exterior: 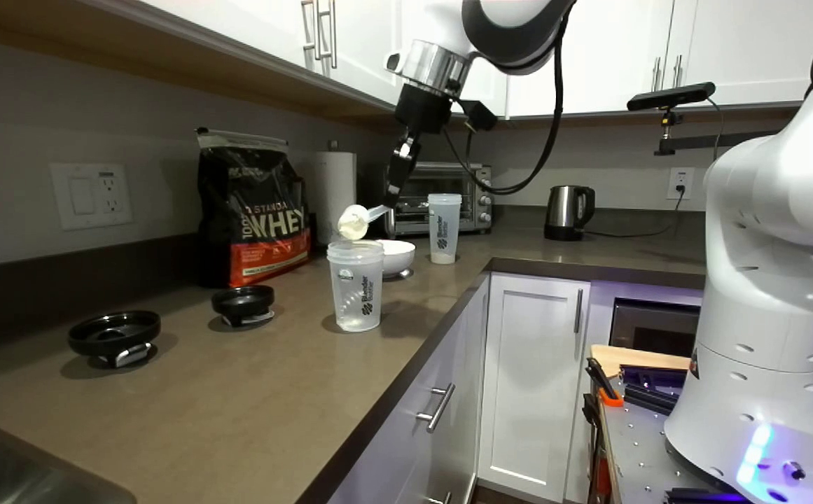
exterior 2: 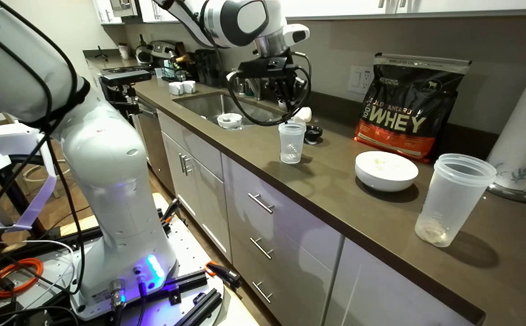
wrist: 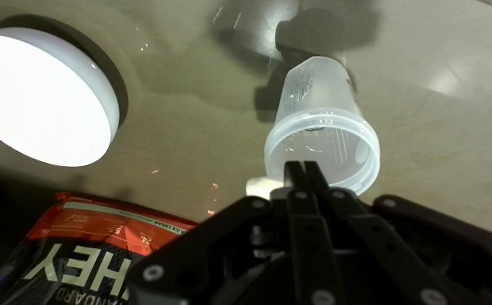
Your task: Transfer one spoon of contents to the left cup
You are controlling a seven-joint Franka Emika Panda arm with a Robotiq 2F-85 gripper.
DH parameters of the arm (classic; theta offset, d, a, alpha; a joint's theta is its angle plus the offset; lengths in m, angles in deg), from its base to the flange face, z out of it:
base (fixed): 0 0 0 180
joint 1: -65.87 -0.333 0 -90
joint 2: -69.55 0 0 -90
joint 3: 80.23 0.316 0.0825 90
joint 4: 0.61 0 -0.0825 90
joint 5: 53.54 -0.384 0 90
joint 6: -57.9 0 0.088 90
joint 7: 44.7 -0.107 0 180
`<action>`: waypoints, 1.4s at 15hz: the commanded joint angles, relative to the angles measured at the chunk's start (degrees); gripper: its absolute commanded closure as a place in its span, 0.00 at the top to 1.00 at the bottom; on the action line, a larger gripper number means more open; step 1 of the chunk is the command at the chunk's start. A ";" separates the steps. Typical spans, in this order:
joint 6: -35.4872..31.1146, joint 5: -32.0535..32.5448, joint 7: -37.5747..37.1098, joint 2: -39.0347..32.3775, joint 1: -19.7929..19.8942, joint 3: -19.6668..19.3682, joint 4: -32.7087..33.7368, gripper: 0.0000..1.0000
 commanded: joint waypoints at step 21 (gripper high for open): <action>-7.65 11.19 -11.08 5.34 3.27 6.76 -8.16 0.02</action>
